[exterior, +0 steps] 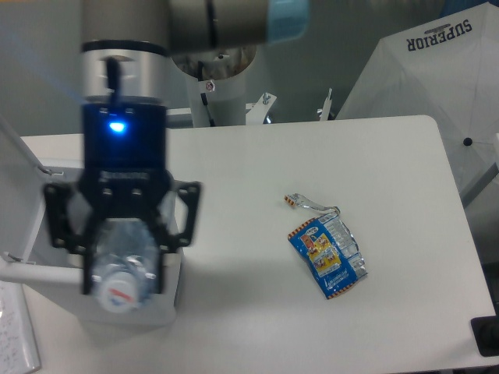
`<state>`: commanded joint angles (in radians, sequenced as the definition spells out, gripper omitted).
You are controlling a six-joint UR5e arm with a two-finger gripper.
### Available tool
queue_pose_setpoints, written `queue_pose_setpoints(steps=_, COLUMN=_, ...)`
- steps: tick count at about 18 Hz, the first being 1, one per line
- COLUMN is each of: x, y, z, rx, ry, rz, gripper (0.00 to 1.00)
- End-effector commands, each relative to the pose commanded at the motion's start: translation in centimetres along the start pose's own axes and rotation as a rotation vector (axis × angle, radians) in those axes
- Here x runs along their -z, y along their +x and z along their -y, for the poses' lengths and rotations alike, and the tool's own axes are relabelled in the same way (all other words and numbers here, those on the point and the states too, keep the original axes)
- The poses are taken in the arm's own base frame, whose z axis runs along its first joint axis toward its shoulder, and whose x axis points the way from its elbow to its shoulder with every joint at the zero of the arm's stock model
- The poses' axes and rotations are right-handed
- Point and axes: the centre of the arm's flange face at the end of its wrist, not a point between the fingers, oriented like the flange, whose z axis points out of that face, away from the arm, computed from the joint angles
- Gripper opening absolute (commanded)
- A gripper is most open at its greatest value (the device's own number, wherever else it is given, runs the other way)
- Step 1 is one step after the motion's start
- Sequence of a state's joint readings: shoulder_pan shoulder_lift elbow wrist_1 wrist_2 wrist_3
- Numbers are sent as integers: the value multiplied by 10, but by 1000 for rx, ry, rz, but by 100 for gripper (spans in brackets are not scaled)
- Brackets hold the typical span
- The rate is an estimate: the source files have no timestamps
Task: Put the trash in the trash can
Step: 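Lift the bottle and carry it over the white trash bin, then open the gripper to drop the bottle into the bin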
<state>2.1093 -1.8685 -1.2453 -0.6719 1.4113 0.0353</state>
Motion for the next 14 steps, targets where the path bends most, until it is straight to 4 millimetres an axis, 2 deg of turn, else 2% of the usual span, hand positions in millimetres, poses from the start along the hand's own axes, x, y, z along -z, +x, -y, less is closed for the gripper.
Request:
queue_pose_setpoints(steps=2, x=-5, y=2, z=-16, rx=3, ry=-32, rz=-4, gripper=65)
queue_pose_setpoints(steps=5, x=-16, y=2, z=-22, rx=6, ry=-50, rz=-7, gripper=69)
queue_pose_setpoints(steps=12, x=-35, y=3, z=-32, rx=6, ry=-83, rz=-11, gripper=69)
queue_pose_setpoints(steps=13, x=-36, y=3, z=-33, rx=7, ry=-84, rz=-11, gripper=70)
queue_pose_setpoints(steps=14, x=-36, y=3, z=-34, rx=5, ry=-86, rz=-11, gripper=76)
